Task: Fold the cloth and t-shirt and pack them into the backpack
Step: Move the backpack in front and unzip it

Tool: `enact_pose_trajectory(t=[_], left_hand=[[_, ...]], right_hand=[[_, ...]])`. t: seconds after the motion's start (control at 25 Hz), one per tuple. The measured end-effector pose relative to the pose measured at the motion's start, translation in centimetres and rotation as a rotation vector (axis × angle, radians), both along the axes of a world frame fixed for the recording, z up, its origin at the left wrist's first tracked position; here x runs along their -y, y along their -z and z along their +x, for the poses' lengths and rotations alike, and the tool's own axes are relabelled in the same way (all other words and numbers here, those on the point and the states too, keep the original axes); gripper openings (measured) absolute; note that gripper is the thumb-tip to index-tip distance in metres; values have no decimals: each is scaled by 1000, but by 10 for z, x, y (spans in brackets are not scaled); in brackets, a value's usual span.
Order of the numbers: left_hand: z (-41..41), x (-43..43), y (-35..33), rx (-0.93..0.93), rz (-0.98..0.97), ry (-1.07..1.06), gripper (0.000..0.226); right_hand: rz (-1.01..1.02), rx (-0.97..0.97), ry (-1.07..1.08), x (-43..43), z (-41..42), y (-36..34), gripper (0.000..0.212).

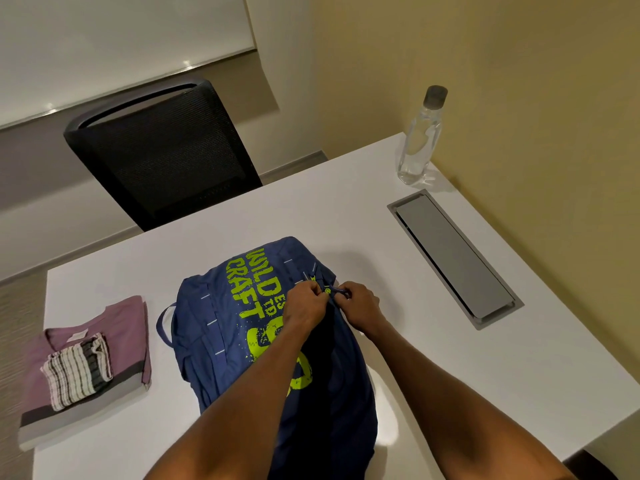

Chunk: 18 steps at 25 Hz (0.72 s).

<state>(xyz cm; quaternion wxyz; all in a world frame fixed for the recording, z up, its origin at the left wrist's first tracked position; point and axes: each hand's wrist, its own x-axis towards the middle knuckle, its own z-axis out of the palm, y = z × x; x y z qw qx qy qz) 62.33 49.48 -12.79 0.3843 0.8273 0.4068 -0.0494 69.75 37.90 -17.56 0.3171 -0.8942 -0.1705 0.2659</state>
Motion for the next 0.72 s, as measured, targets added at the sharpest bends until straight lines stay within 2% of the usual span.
enact_pose_trajectory(t=[0.12, 0.2, 0.28, 0.44, 0.56, 0.72], left_hand=[[2, 3, -5, -9, 27, 11, 20], [4, 5, -9, -20, 58, 38, 20], [5, 5, -12, -34, 79, 66, 22], [7, 3, -16, -68, 108, 82, 22], [7, 2, -16, -79, 95, 52, 22], [6, 5, -15, -88, 105, 60, 15]], right_hand=[[-140, 186, -154, 4, -4, -7, 20], [-119, 193, -223, 10, -10, -8, 9], [-113, 228, -278, 12, -15, -14, 14], [-255, 541, -446, 19, -20, -35, 8], [-435, 679, -547, 37, -37, -53, 17], [-393, 744, -591, 65, -69, -71, 23]])
